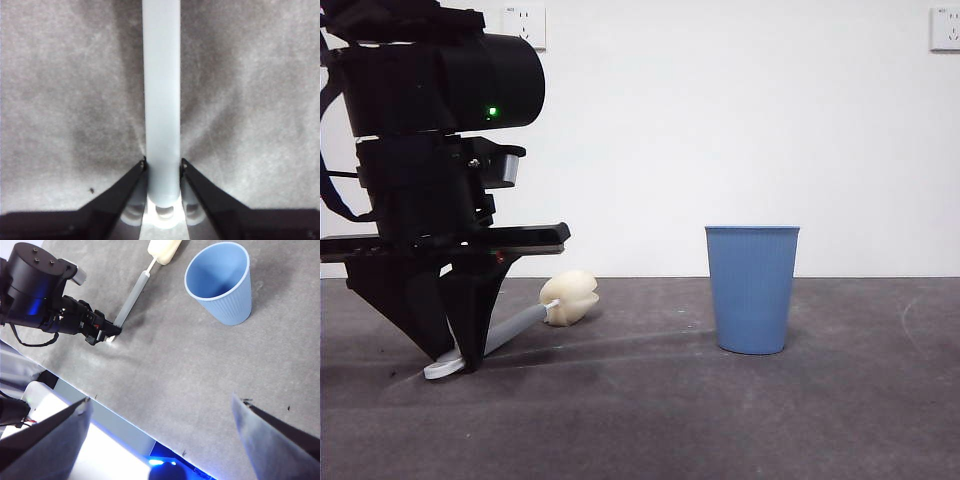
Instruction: Pick up the cup brush,pick up the cup,insert the brush into the cup,clean the cup,put the cup brush back,put the cup back to the fixed position on the table
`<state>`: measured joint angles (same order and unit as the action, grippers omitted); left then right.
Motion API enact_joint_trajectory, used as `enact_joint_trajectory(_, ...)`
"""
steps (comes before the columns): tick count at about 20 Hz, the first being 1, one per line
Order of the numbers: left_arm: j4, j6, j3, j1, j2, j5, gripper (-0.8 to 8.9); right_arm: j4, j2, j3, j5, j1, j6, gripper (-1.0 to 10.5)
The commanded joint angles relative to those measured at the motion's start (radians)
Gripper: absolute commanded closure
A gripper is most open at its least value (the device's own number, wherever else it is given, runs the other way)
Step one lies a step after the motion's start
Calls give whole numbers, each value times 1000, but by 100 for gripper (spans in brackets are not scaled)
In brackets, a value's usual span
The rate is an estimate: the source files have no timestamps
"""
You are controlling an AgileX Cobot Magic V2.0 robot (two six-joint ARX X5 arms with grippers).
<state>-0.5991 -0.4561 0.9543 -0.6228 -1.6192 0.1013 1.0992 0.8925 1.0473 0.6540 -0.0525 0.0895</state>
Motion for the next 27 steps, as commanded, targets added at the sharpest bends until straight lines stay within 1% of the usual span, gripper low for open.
enact_joint_trajectory(1, -47, 16, -16, -1, 0, -27, 728, -6, -3, 1, 1, -3, -7, 474)
enact_joint_trajectory(5, -73, 16, -13, -1, 0, -27, 728, -6, -3, 0, 1, -3, -7, 474)
enact_joint_trajectory(7, -103, 40, 11, -1, 0, -26, 728, -6, -3, 0, 1, -3, -6, 474)
enact_joint_trajectory(10, -156, 65, 95, -1, 0, -21, 728, -6, -3, 0, 1, -3, -6, 474)
enact_joint_trajectory(13, -190, 76, 169, -1, 0, 13, 728, -6, -3, 0, 1, -3, -6, 474)
enact_joint_trajectory(14, -195, 91, 184, -1, 0, 15, 728, -6, -3, 0, 1, -3, -7, 474)
enact_joint_trajectory(18, -211, 95, 197, -1, 0, 55, 729, -6, -3, 0, 1, -3, -6, 474)
enact_joint_trajectory(22, -218, 96, 199, -1, 0, 55, 729, -6, -3, 1, 1, -3, -6, 474)
enact_joint_trajectory(27, -270, 114, 240, -1, 0, 55, 729, -6, -3, 0, 1, -3, -6, 474)
